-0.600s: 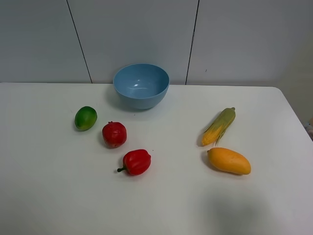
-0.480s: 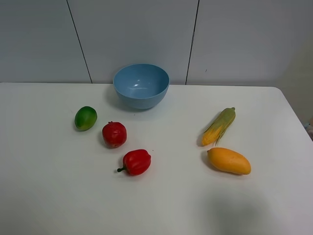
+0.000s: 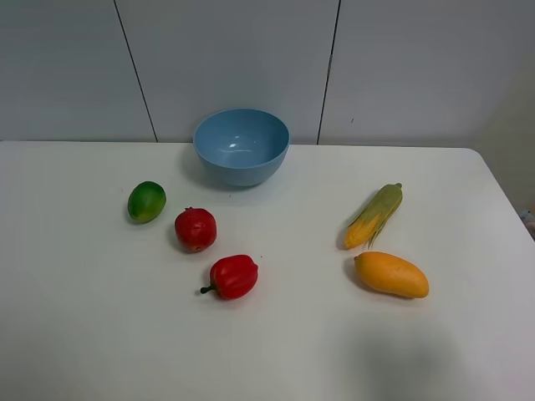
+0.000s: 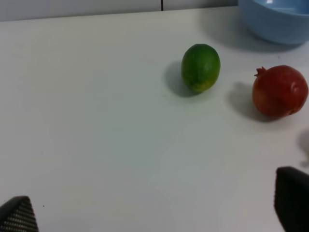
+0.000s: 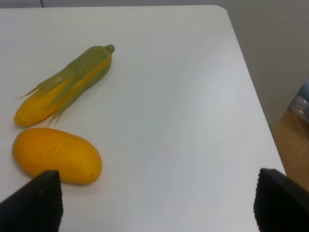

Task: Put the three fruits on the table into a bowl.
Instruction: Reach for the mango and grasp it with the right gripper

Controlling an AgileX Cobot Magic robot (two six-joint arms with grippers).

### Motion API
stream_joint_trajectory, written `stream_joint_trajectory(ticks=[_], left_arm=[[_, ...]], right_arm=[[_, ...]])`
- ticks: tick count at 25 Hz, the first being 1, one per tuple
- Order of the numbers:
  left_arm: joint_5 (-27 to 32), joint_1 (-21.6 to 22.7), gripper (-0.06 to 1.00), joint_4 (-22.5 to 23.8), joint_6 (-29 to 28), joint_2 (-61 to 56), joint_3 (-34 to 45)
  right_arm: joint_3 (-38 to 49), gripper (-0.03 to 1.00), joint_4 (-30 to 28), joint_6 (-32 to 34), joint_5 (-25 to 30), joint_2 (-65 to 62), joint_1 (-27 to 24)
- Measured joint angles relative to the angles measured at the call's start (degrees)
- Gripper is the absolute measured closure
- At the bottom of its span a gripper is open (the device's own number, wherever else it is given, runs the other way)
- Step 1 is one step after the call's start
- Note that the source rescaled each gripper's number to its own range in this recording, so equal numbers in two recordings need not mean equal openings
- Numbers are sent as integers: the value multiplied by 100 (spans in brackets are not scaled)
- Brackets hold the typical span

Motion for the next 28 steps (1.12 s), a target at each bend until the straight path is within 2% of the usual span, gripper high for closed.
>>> stream_joint_trajectory(ticks=[4, 9, 13, 17, 23, 28], left_arm=[[0, 0, -6, 0, 0, 0, 0], [0, 0, -6, 0, 0, 0, 0], [0, 0, -6, 0, 0, 0, 0], [0, 0, -6, 0, 0, 0, 0], [0, 0, -6, 0, 0, 0, 0], [0, 0, -6, 0, 0, 0, 0]], right_arm=[[-114, 63, -92, -299, 0, 653, 207], [-780, 64, -261, -1172, -117, 2920, 802], [-1537, 77, -425, -1640, -161, 4722, 1479], [-2151, 80, -448, -1939, -205, 6334, 1926], [-2291, 80, -217, -2172, -426, 8027, 2085], [-2291, 80, -304, -2234, -578, 8375, 2085]])
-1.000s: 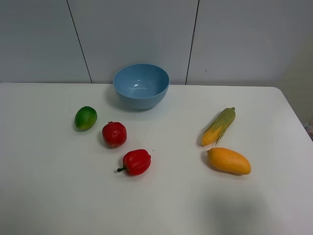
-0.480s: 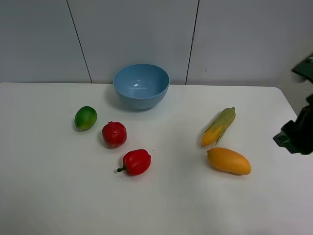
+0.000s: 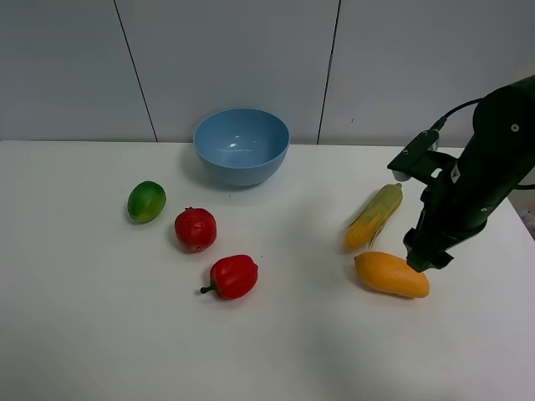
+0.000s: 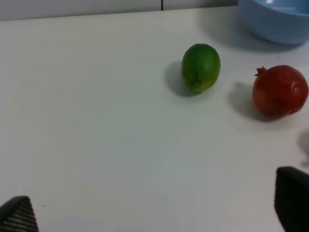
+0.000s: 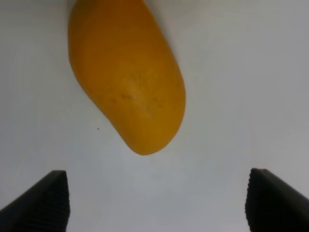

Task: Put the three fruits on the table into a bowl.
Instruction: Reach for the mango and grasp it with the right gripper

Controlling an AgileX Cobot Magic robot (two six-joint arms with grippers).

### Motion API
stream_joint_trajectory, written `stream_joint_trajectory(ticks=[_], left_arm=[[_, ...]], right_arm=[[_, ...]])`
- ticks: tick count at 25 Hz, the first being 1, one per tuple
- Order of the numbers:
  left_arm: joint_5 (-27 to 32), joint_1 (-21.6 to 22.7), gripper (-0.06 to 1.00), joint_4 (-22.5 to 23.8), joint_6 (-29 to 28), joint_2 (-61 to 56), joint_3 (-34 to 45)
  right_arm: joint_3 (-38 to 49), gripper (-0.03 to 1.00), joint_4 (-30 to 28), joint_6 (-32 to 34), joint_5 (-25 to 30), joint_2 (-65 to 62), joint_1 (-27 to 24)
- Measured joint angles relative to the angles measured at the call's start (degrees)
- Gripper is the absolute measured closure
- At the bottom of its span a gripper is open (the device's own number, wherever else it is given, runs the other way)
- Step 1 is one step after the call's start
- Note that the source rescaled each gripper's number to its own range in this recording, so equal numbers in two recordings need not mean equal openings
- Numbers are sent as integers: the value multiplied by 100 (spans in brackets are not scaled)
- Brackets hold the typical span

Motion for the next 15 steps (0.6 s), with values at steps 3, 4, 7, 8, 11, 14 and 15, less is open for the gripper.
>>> stream_joint_trajectory(ticks=[3, 4, 7, 8, 11, 14, 15], left_arm=[[0, 0, -6, 0, 0, 0, 0], [0, 0, -6, 0, 0, 0, 0], [0, 0, -6, 0, 0, 0, 0], [0, 0, -6, 0, 0, 0, 0], [0, 0, -6, 0, 0, 0, 0], [0, 0, -6, 0, 0, 0, 0], [0, 0, -6, 0, 0, 0, 0]], right_arm=[[-5, 62, -96, -7, -172, 0, 0], [-5, 49, -131, -21, -277, 23, 0], [-5, 9, -290, -63, -818, 152, 0], [-5, 5, -290, -68, -945, 243, 0], [-6, -1, -251, -185, -1080, 678, 0], [-6, -2, -68, -393, -1080, 1168, 0], [-6, -2, 45, -456, -1089, 1301, 0]])
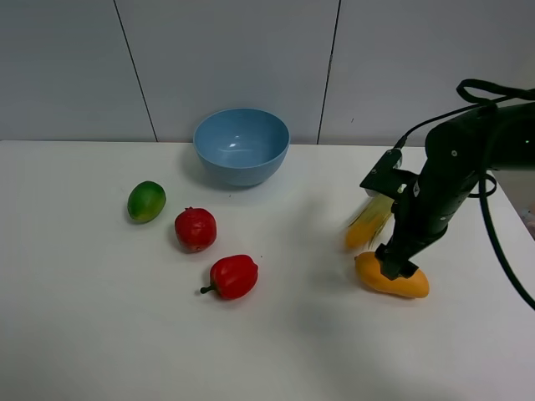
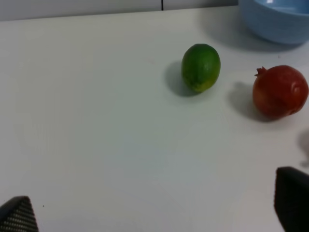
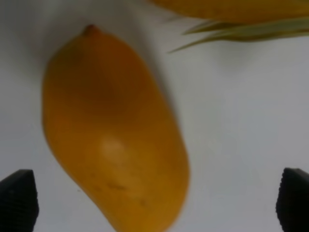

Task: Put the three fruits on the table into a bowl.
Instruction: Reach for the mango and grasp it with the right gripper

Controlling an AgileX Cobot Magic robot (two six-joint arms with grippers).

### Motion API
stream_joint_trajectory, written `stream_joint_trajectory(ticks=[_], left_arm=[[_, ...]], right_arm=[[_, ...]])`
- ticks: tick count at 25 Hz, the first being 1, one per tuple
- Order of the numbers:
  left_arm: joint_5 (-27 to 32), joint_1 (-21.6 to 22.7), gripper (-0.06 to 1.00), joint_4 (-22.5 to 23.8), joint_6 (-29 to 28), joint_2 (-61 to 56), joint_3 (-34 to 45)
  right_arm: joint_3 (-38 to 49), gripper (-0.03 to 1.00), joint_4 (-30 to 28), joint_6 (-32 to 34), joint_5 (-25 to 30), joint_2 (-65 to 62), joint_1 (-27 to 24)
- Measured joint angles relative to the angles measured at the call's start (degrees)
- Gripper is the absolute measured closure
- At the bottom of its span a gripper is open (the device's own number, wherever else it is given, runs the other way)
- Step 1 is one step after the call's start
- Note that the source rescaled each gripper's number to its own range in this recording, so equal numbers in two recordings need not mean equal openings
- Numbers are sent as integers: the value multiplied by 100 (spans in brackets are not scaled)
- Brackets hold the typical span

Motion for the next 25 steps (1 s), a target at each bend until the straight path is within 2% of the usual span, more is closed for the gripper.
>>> stream_joint_trajectory(ticks=[3, 13, 14, 15, 17, 19, 20, 25], left_arm=[[0, 0, -6, 0, 0, 0, 0], [0, 0, -6, 0, 0, 0, 0], [0, 0, -6, 0, 0, 0, 0], [0, 0, -6, 0, 0, 0, 0], [0, 0, -6, 0, 0, 0, 0], [0, 0, -6, 0, 0, 0, 0], [0, 0, -6, 0, 0, 0, 0], [0, 0, -6, 0, 0, 0, 0]], right_arm=[[0, -3, 211, -237, -62, 301, 0], [-6, -2, 170, -501, -336, 1301, 0], [-20, 2, 131, -507, -341, 1345, 0], [-33, 12, 122, -507, -339, 1358, 0], [-48, 39, 103, -507, -334, 1369, 0], [-54, 83, 108, -507, -293, 1376, 0], [-54, 97, 108, -507, -284, 1376, 0], [-61, 96, 241, -501, -48, 1371, 0]])
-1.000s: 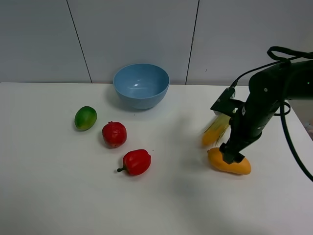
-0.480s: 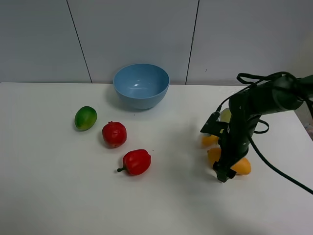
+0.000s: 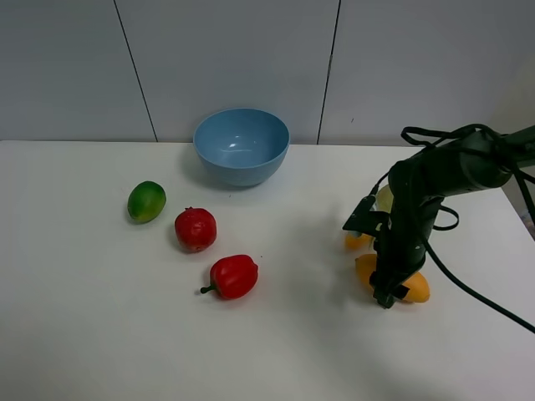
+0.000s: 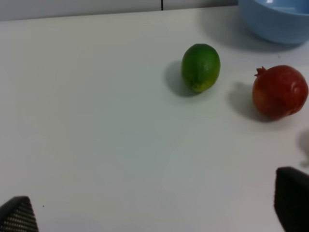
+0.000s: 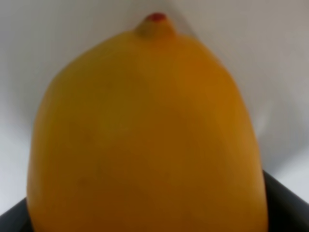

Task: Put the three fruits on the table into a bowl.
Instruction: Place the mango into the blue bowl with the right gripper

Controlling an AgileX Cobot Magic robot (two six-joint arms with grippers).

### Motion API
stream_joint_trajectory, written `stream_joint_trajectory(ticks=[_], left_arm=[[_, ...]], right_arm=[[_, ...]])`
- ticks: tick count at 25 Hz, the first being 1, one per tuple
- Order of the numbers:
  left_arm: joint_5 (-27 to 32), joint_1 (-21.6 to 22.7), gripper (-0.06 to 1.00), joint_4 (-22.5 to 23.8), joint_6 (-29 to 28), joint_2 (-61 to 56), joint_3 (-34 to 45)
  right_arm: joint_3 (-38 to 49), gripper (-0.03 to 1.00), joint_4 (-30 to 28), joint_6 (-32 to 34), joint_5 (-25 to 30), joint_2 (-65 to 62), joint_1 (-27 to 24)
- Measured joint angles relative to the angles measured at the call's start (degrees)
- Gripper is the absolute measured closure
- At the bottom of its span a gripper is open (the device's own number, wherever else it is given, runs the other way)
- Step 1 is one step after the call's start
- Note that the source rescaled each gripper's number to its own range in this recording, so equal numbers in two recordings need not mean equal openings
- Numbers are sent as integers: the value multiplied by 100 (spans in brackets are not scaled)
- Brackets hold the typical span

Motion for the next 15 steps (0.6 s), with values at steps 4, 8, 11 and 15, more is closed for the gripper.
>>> stream_joint_trajectory(ticks=[4, 8, 11, 15], left_arm=[[0, 0, -6, 0, 0, 0, 0], [0, 0, -6, 0, 0, 0, 0], [0, 0, -6, 0, 0, 0, 0], [0, 0, -6, 0, 0, 0, 0]], right_arm=[[-99, 96, 84, 0, 272, -122, 0], [-546, 96, 168, 47, 750, -657, 0], [-1052, 96, 453, 290, 1018, -1119, 0], [-2030, 96, 1072, 478, 1134, -1379, 0]])
